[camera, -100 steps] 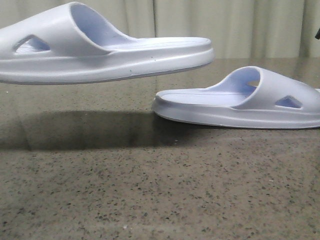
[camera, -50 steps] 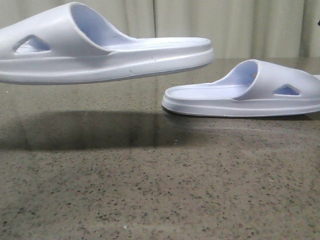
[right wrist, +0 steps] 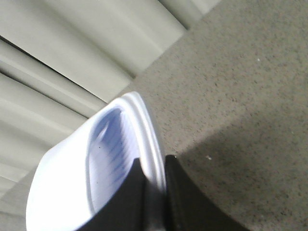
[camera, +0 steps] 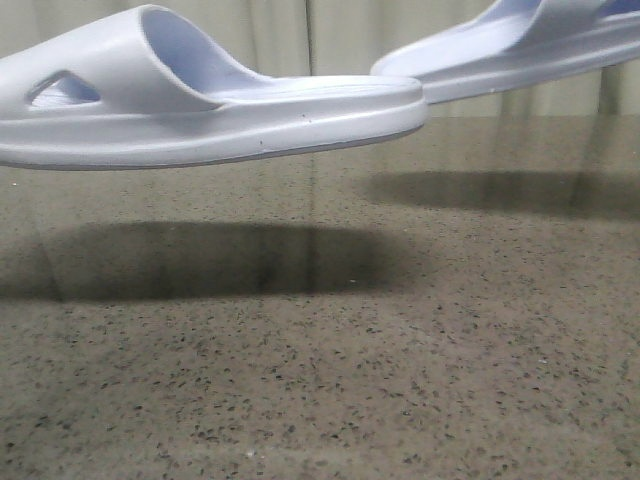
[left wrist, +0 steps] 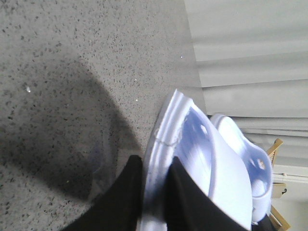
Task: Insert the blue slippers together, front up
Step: 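Lift the second slipper with the right gripper over the left-held slipper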
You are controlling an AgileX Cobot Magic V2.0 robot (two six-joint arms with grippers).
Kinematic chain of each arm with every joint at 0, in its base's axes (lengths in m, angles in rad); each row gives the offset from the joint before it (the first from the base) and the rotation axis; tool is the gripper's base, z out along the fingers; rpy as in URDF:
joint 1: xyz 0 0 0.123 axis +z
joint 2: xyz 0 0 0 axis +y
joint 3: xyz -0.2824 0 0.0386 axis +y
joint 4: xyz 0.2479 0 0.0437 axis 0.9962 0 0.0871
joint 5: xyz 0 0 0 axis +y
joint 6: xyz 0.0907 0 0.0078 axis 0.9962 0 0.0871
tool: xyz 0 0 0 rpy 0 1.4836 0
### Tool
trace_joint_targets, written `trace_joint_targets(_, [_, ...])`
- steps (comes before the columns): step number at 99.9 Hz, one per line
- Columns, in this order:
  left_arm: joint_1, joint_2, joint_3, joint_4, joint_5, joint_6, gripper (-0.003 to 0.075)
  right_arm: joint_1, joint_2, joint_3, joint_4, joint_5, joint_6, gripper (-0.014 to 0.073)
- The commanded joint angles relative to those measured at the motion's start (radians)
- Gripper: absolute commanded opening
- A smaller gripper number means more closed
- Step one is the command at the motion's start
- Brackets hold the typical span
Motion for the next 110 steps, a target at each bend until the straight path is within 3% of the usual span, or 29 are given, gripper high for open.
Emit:
trace_joint_targets(1, [0.001,0.002,-0.025,-0.044,0.027,0.002,0.0016,0.001,-0.074,-0.037,0.006,-0.052,-0.005,-0.0107])
trace_joint_targets(46, [0.001,0.002,-0.025,-0.057,0.028,0.002,0.0016,0.001,-0.136,-0.096,0.119,0.289,-0.005,-0.0107])
trace_joint_targets(83, [0.001,0.002,-0.025,-0.129,0.037,0.057,0.0016,0.001,-0.136,-0.096,0.257,0.390,-0.071,-0.0107])
trace_joint_targets(110, [0.001,0.002,-0.025,-0.151,0.116,0.060,0.0016,0.001,-0.116,-0.096,0.295,0.412,-0.080,-0.0107])
